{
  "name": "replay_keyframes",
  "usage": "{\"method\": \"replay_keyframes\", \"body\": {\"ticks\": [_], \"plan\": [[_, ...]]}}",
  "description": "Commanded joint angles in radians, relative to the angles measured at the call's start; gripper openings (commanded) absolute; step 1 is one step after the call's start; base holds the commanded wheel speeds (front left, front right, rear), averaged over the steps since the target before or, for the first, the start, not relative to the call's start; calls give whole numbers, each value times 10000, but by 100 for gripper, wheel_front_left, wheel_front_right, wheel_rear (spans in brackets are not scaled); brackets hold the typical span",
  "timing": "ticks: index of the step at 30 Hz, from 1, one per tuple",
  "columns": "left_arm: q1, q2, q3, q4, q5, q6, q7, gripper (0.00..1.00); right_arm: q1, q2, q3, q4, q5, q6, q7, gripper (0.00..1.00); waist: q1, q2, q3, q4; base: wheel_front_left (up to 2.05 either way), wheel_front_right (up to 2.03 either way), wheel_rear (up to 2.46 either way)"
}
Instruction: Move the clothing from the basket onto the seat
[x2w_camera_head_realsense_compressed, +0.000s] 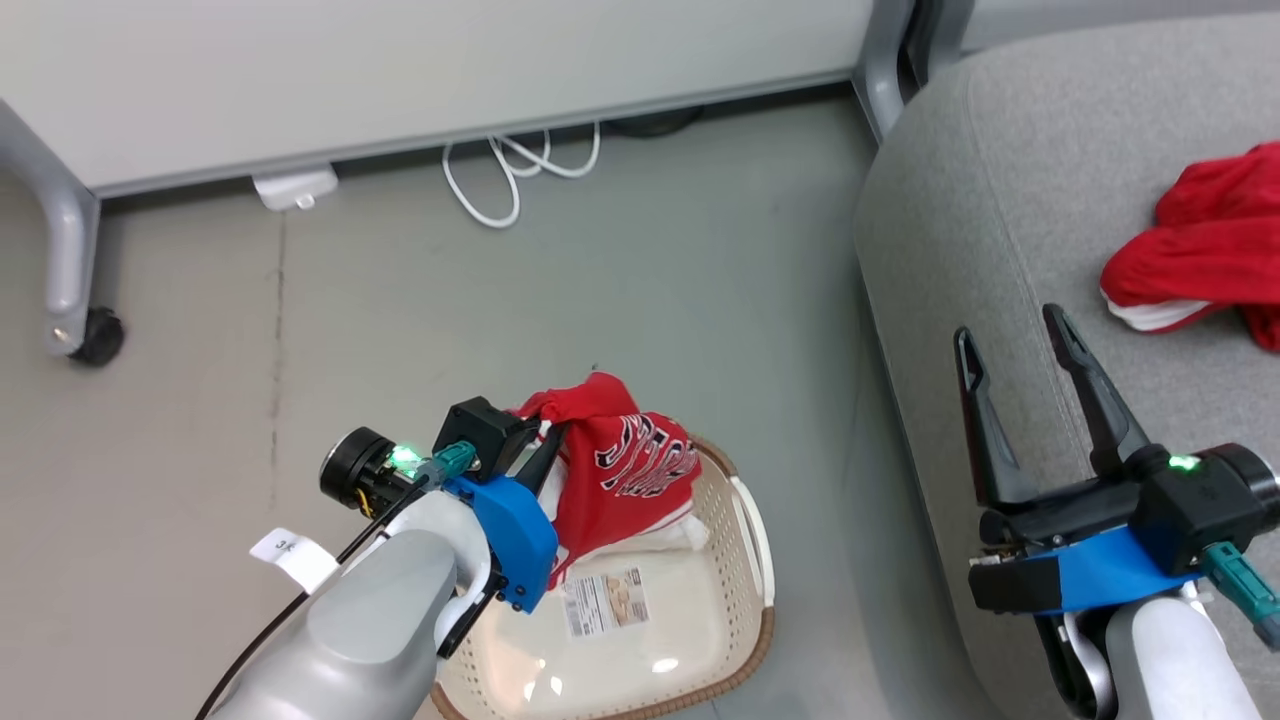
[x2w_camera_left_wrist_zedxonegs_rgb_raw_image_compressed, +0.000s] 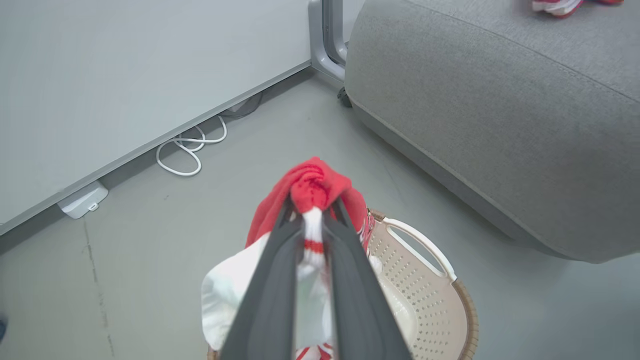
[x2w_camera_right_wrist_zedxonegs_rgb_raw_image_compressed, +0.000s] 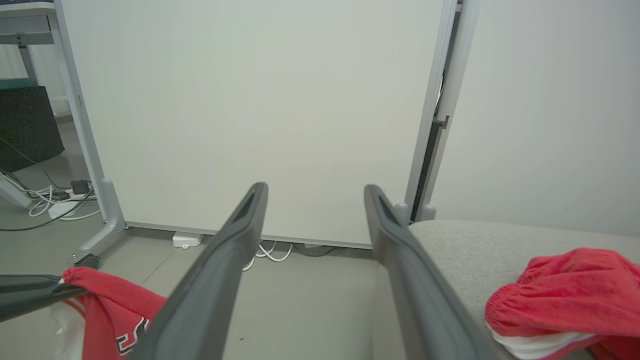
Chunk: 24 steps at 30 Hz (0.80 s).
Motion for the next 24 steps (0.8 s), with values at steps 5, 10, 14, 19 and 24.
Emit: {"method": "replay_keyframes", "body": {"ticks": [5,10,14,19,24], "plan": [[300,137,699,-750,331,110,-48,0,344,47,57,141,55,3,-3,100,2,-1,-726,181,0,0,0],[485,254,1408,-1592,730,144,-48,0,577,87,105,230,90,3,-3,100,2,-1,-1125,245,0,0,0],[601,341,1876,-2196,1027,180,-49,0,768,128,99,302,100,5,-1,100,2,-1,-1437,319,0,0,0],[669,425,2215,-2718,1330,163,-49,0,963,188,119,377,111,5,-1,100,2,-1,-1780,402,0,0,0],[724,347,2283,-3105,1353,97,-49,0,1146,252,116,434,137,5,-1,100,2,-1,-2063,485,0,0,0]]}}
